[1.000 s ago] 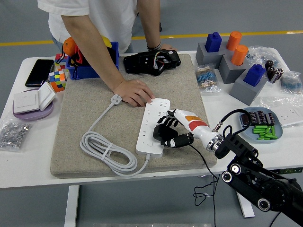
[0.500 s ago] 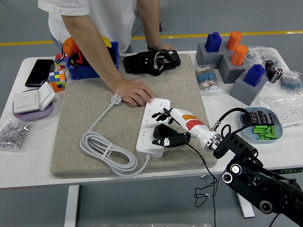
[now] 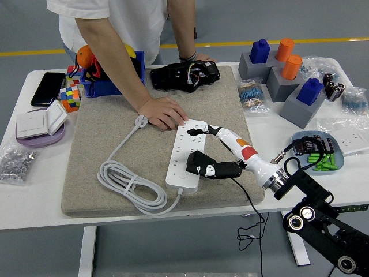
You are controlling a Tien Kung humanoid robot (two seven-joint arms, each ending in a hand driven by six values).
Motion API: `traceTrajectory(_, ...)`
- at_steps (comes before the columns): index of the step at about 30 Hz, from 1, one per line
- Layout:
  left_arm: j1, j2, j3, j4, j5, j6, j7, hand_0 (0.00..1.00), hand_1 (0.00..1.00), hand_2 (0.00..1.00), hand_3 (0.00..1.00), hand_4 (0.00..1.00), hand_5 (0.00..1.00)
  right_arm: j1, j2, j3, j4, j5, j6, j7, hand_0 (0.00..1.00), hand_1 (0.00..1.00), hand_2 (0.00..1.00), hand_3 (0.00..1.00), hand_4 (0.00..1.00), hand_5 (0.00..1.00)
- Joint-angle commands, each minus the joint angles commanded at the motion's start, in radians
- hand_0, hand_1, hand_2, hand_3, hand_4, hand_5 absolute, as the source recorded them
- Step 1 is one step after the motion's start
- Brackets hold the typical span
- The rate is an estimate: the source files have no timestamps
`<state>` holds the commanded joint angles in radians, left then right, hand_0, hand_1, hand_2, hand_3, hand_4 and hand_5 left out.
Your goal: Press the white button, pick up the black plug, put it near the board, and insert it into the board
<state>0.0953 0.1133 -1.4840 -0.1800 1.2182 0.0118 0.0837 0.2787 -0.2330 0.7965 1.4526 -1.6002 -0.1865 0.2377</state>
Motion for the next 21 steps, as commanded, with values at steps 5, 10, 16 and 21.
traceTrajectory(5,-0.001,0.000,0.006,0.000,-0.003,0.000,0.000,0.463,0.496,0.524,0.568,0.609,0.246,-0.045,-0.027,-0.003,0.003,0.019,0.020,0.025,0.902,0.825,0.777,0.739,0.950,0.652)
traceTrajectory(10,-0.001,0.003,0.005,0.000,-0.001,0.000,0.001,0.464,0.496,0.521,0.568,0.609,0.246,-0.067,-0.039,-0.019,-0.026,0.026,0.037,0.017,0.904,0.821,0.777,0.744,0.916,0.662)
traceTrajectory(16,-0.002,0.004,0.012,0.000,-0.004,0.000,0.002,0.463,0.496,0.521,0.568,0.609,0.246,-0.060,-0.022,-0.036,-0.067,0.016,0.038,0.007,0.904,0.821,0.779,0.745,0.891,0.676)
traceTrajectory(21,-0.001,0.004,0.014,0.000,-0.005,0.000,0.001,0.463,0.496,0.521,0.568,0.609,0.246,-0.056,-0.014,-0.037,-0.082,0.010,0.031,0.012,0.904,0.821,0.779,0.745,0.891,0.676)
